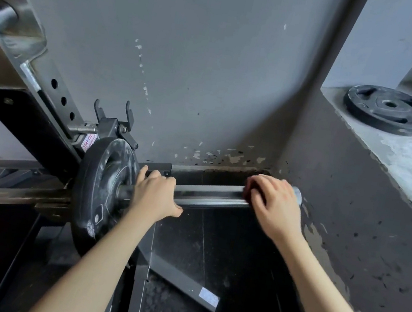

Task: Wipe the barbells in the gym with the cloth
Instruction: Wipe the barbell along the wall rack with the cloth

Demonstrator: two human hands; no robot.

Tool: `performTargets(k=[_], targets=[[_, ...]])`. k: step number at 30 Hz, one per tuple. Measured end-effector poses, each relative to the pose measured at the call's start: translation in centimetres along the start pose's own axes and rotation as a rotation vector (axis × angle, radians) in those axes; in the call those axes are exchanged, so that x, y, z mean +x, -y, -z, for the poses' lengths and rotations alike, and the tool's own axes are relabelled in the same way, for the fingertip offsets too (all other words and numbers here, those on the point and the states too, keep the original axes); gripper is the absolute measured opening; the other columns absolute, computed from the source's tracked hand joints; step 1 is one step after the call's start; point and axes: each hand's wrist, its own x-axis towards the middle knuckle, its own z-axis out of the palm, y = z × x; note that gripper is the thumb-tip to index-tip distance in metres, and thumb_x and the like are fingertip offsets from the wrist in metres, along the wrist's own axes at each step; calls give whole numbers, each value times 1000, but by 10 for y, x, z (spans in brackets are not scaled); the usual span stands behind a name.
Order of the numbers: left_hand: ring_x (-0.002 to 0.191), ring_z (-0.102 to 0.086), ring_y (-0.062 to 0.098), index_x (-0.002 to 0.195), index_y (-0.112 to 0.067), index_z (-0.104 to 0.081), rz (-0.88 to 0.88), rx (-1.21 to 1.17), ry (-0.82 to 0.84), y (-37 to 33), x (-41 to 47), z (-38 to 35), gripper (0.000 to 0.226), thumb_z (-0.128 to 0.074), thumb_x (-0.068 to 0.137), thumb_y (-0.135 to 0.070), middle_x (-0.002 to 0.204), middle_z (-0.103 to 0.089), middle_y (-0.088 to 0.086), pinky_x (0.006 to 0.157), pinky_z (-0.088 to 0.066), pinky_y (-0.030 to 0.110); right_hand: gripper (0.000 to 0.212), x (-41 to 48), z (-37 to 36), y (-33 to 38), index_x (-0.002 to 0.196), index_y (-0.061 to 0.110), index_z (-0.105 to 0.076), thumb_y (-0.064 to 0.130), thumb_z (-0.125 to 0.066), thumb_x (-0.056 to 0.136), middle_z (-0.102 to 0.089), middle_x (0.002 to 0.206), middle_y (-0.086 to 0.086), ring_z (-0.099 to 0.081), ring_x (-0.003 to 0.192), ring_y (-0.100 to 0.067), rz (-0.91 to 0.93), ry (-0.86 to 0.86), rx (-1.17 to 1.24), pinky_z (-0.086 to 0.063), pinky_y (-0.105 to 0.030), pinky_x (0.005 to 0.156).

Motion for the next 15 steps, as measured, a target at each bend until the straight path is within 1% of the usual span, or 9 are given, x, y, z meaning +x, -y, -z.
performTargets(k=[1,3,4,5,6,9,11,13,15], targets=[[113,-49,18,99,-20,-60,1,-1,-12,0,0,0,50,-68,71,-60,94,-64,-8,119,-7,44,36,7,4,-7,118,13,-65,25,-46,89,-70,108,-9,-61,102,-32,-119,-40,-5,-40,-41,97],[114,-49,18,100,-19,-60,4,2,-31,0,-1,-2,50,-69,71,-59,95,-64,-7,119,-7,43,38,15,-3,1,122,14,-64,19,-47,88,-69,106,-13,-59,101,-34,-349,-131,-14,-37,-45,102],[115,-48,18,100,-19,-60,7,4,-39,-1,-1,-3,50,-69,71,-59,95,-64,-7,119,-7,43,37,12,-13,17,120,14,-65,21,-47,89,-68,109,-12,-57,103,-33,-374,-153,-2,-36,-47,104],[115,-48,18,100,-20,-60,11,6,-49,-1,-1,-4,51,-69,70,-59,95,-64,-8,119,-7,43,34,6,-23,35,114,15,-67,24,-47,90,-66,111,-10,-56,106,-32,-328,-158,20,-35,-48,104],[114,-48,17,100,-20,-59,17,7,-59,-2,-2,-5,51,-69,69,-60,95,-64,-8,119,-7,42,32,-3,-34,50,110,16,-69,29,-46,91,-65,114,-8,-56,108,-30,-211,-156,23,-36,-47,104],[113,-48,17,101,-21,-59,30,27,-82,-3,-4,-6,54,-70,68,-63,97,-64,-9,119,-6,43,35,-16,-36,53,113,20,-68,38,-45,93,-63,124,-6,-54,117,-26,103,-14,19,-37,-45,107],[113,-48,17,101,-21,-59,39,39,-94,-5,-5,-7,52,-70,70,-61,98,-64,-8,119,-6,44,38,-6,-24,29,111,20,-70,38,-42,92,-66,120,-3,-58,111,-26,130,34,11,-44,-41,99],[112,-49,18,101,-21,-59,47,39,-100,-6,-6,-6,49,-70,71,-58,98,-64,-8,119,-5,44,40,8,-12,9,104,18,-72,36,-38,91,-69,109,-3,-61,101,-27,-49,-21,24,-45,-40,91],[112,-49,18,101,-20,-59,51,39,-97,-6,-7,-5,47,-70,71,-56,98,-64,-8,119,-4,44,38,10,-16,14,101,14,-72,32,-39,91,-69,106,-6,-58,101,-29,-284,-151,15,-41,-42,96]])
